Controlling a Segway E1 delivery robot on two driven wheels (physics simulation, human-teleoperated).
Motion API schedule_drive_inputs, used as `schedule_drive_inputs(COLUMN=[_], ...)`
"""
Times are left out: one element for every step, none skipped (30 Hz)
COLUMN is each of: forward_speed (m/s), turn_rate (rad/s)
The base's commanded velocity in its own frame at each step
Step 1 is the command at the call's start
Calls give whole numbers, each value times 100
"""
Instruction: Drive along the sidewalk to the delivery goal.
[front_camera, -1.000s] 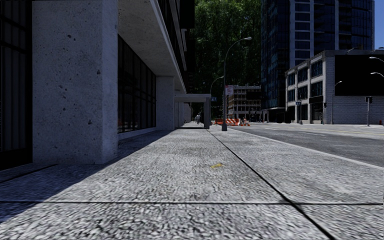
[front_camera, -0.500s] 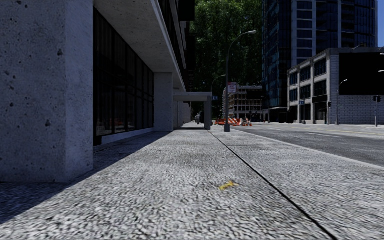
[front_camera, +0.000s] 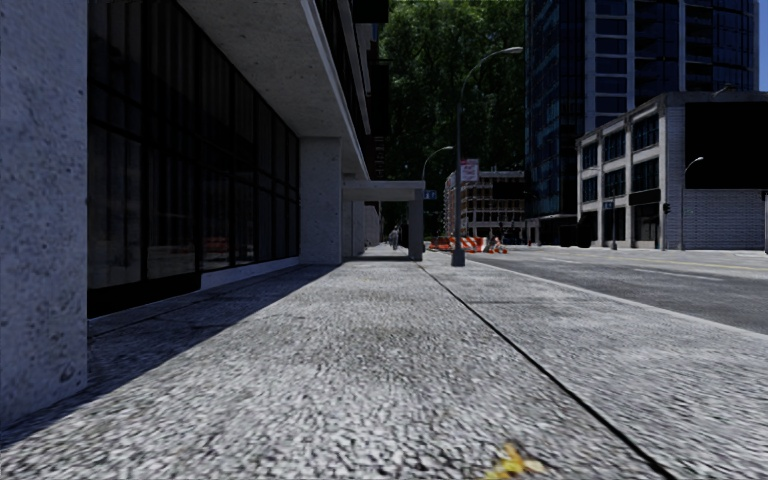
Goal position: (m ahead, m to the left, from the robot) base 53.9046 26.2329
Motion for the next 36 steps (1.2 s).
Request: schedule_drive_inputs(forward_speed=[200,200,200,200,200,200,200,200,200,200,200,200,200,200,200,200,200,200,200,200,200,200,200,200,200,200,200,200,200,200,200,200,200,200,200,200], turn_rate=[0,0,0,0,0,0,0,0,0,0,0,0,0,0,0,0,0,0,0,0,0,0,0,0,0,0,0,0,0,0,0,0,0,0,0,0])
